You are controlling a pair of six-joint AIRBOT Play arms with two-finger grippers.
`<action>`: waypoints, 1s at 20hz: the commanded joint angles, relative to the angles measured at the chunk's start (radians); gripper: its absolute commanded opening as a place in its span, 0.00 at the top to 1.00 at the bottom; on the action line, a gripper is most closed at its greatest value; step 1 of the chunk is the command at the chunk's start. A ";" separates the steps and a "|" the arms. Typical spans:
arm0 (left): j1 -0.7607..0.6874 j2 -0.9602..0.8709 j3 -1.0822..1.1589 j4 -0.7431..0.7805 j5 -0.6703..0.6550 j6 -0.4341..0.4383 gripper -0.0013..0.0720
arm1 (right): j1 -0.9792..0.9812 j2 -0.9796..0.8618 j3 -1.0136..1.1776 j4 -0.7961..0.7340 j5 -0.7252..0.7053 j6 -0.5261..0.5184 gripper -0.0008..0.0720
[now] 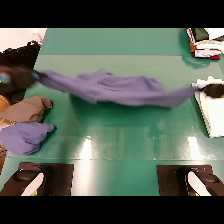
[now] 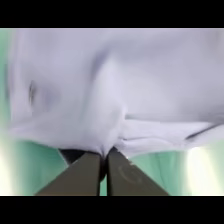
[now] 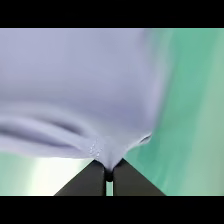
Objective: Fold the shirts.
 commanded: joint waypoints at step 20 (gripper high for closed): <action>0.001 -0.477 0.494 -0.029 -0.238 0.028 0.95 | 0.008 -0.431 0.605 -0.233 0.182 0.016 0.96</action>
